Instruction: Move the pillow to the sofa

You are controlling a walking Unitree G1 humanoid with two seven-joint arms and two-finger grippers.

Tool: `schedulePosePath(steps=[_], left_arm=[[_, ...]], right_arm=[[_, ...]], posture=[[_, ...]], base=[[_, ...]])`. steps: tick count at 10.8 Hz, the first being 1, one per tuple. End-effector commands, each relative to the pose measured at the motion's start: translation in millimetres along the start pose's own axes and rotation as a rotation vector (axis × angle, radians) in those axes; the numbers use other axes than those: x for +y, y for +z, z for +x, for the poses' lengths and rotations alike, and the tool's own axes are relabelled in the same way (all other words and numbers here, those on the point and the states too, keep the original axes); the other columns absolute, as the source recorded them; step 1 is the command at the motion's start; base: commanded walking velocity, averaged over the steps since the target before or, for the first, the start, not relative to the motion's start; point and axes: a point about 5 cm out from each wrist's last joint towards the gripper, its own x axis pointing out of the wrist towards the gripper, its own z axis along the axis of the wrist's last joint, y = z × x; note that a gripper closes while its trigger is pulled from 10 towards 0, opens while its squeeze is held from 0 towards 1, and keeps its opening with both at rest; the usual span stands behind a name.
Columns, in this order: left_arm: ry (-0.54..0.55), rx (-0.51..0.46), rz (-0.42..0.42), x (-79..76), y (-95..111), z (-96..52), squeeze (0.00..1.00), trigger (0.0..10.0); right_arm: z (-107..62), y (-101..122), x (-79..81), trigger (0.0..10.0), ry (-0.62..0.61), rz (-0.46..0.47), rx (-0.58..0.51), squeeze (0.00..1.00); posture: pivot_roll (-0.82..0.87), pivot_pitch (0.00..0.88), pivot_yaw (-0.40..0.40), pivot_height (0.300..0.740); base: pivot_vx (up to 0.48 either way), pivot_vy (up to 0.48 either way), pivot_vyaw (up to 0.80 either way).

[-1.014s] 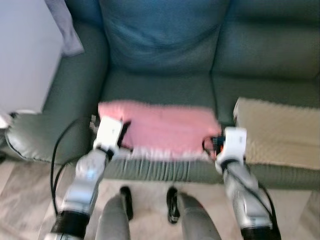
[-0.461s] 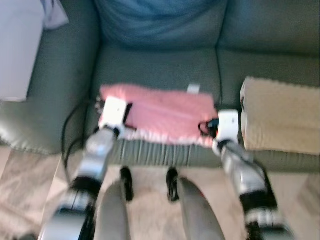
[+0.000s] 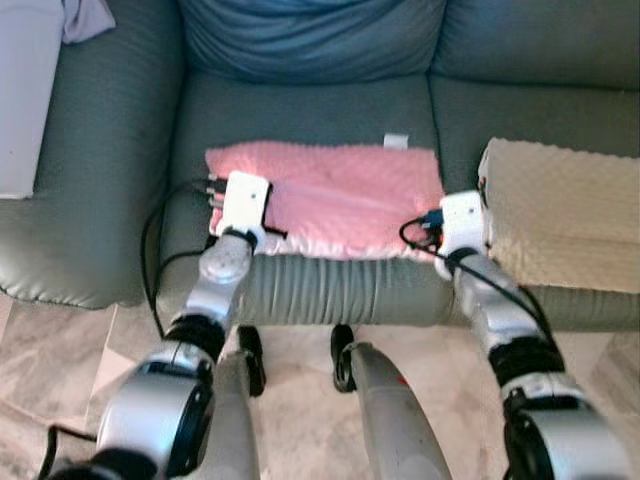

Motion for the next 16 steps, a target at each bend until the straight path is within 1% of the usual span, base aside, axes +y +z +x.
schedulePosePath(steps=[1, 2, 3, 4, 5, 6, 7, 9, 10, 11, 12, 13, 15, 16], left_arm=[[0.033, 0.047, 0.001, 5.0, -14, -5.5, 0.0, 10.0], [0.055, 0.043, 0.014, 10.7, -13, -4.6, 0.0, 10.0], [0.092, 0.034, 0.04, 21.9, -8, -1.0, 0.0, 10.0], [0.117, 0.024, 0.065, 31.6, -3, 1.3, 0.0, 10.0], [0.155, 0.022, 0.077, 44.8, 1, 2.8, 0.0, 10.0], [0.179, 0.024, 0.082, 52.9, 1, 2.3, 0.0, 10.0], [0.185, 0.027, 0.085, 54.7, 0, 1.6, 0.0, 10.0], [0.172, 0.039, 0.075, 48.4, -8, -2.1, 0.0, 10.0], [0.159, 0.046, 0.064, 44.5, -13, -4.7, 0.0, 10.0], [0.15, 0.055, 0.06, 42.3, -16, -6.2, 0.0, 10.0], [0.153, 0.066, 0.066, 42.3, -20, -8.8, 0.0, 10.0], [0.154, 0.075, 0.055, 42.8, -22, -9.1, 0.0, 10.0], [0.148, 0.076, 0.052, 42.8, -21, -8.6, 0.0, 10.0], [0.143, 0.076, 0.032, 42.3, -21, -8.7, 0.0, 10.0]], right_arm=[[-4.5, -14, -2.5, 10.0, 0.009, -0.015, 0.029, 0.0], [-3.6, -11, -2.9, 10.0, 0.016, 0.0, 0.004, 0.0], [-1.1, -8, -0.5, 10.0, 0.044, 0.008, -0.023, 0.0], [0.1, -5, 3.5, 10.0, 0.063, 0.014, -0.04, 0.0], [0.8, -6, 8.6, 10.0, 0.085, 0.013, -0.05, 0.0], [0.5, -8, 13.5, 10.0, 0.103, 0.017, -0.053, 0.0], [0.1, -11, 14.9, 10.0, 0.111, 0.003, -0.048, 0.0], [-1.3, -17, 10.2, 10.0, 0.089, -0.003, -0.029, 0.0], [-1.4, -17, 9.2, 10.0, 0.088, -0.004, -0.029, 0.93], [-1.1, -17, 8.4, 10.0, 0.087, -0.002, -0.028, 1.0], [-1.0, -18, 7.4, 10.0, 0.077, 0.0, -0.027, 1.0], [-0.6, -18, 6.1, 10.0, 0.072, 0.002, -0.025, 1.0], [0.6, -16, 5.8, 10.0, 0.067, 0.001, -0.027, 1.0], [0.7, -18, 7.1, 10.0, 0.065, -0.003, -0.024, 1.0]], posture=[[-0.1, 0.537, -0.027, 0.74], [-0.1, 0.537, -0.028, 0.74], [-0.1, 0.535, -0.029, 0.74], [-0.1, 0.534, -0.029, 0.74], [-0.1, 0.53, -0.03, 0.74], [-0.1, 0.528, -0.031, 0.74], [-0.1, 0.528, -0.032, 0.74], [-0.1, 0.524, -0.038, 0.74], [-0.1, 0.522, -0.039, 0.74], [-0.1, 0.521, -0.042, 0.74], [-0.1, 0.514, -0.041, 0.74], [-0.09, 0.509, -0.04, 0.74], [-0.09, 0.504, -0.041, 0.74], [-0.09, 0.502, -0.045, 0.74]], base=[[0.0, 0.0, 0.0], [0.0, 0.0, 0.0], [0.0, 0.0, 0.0], [0.0, 0.0, 0.0], [0.0, 0.0, 0.0], [0.0, 0.0, 0.0], [0.0, 0.0, 0.0], [0.0, 0.0, 0.0], [0.0, 0.0, 0.0], [0.0, 0.0, 0.0], [0.0, 0.0, 0.0], [0.0, 0.0, 0.0], [0.0, 0.0, 0.0], [0.0, 0.0, 0.0]])
